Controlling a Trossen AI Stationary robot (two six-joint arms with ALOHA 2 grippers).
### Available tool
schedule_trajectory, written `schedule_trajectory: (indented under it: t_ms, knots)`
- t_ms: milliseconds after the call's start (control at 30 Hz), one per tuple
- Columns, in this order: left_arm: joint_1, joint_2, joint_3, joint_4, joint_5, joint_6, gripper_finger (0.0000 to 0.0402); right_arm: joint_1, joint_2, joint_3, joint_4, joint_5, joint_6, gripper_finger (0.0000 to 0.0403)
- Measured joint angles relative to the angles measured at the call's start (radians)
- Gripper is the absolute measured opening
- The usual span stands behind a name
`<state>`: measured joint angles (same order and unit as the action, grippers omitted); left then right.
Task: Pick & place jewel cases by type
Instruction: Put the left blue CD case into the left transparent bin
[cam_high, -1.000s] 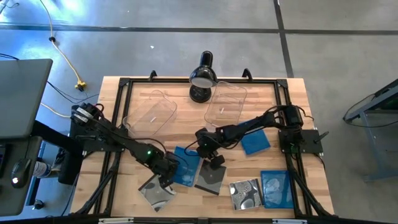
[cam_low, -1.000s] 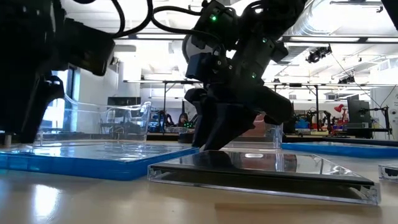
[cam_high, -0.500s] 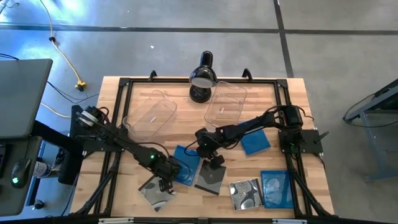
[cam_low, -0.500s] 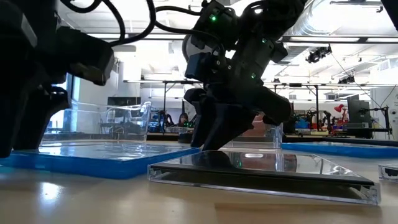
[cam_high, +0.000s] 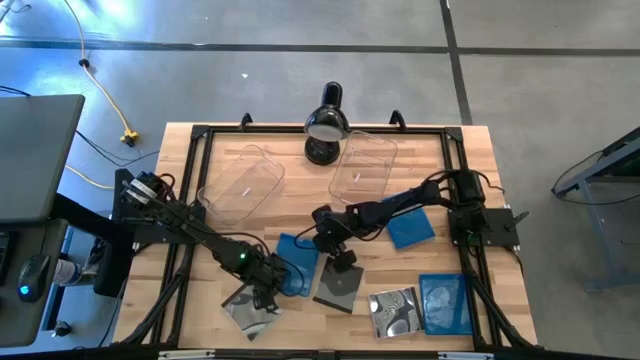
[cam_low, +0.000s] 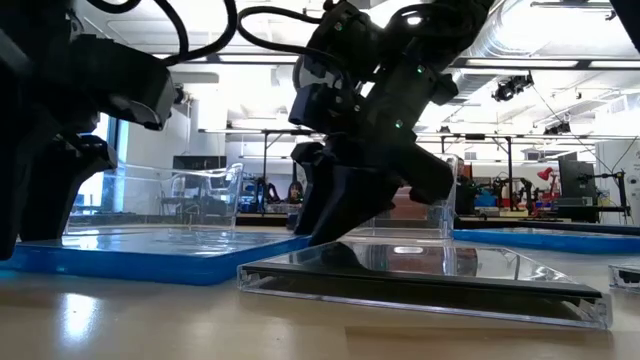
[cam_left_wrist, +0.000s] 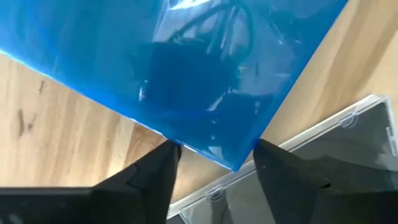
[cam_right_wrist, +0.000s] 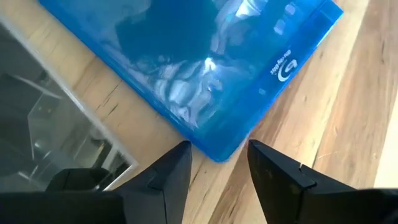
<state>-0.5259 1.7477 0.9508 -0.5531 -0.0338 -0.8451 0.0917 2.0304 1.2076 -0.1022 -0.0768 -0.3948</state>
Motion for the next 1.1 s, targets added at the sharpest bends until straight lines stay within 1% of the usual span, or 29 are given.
schedule_trajectory:
  t_ms: [200,267,367,567,733,900,1100]
  knots:
    - [0.0,0.0,-0.001,-0.015,-0.028,-0.001,0.0112,-0.002,-0.001,0.0,-0.008,0.011,0.029,0.0155]
    - [0.0,0.001,-0.001,-0.017,-0.047,-0.021,0.0092,-0.002,-0.001,0.0,-0.011,0.024,0.044,0.015]
    - [0.0,0.001,-0.002,-0.021,-0.056,-0.035,0.0076,-0.002,-0.002,0.0,-0.012,0.057,0.054,0.0137]
    - [0.0,-0.001,-0.002,-0.024,-0.088,-0.074,0.0069,-0.003,-0.003,0.0,-0.008,0.079,0.055,0.0102]
    - [0.0,-0.005,-0.002,-0.022,-0.098,-0.077,0.0068,-0.003,-0.003,0.0,-0.007,0.094,0.055,0.008]
    - [0.0,-0.004,0.023,-0.046,-0.108,-0.077,0.0068,-0.003,-0.003,0.0,-0.008,0.095,0.055,0.0069]
    - [0.001,0.001,0.074,-0.15,-0.14,-0.077,0.0068,-0.005,-0.003,0.0,-0.011,0.113,0.056,0.0064]
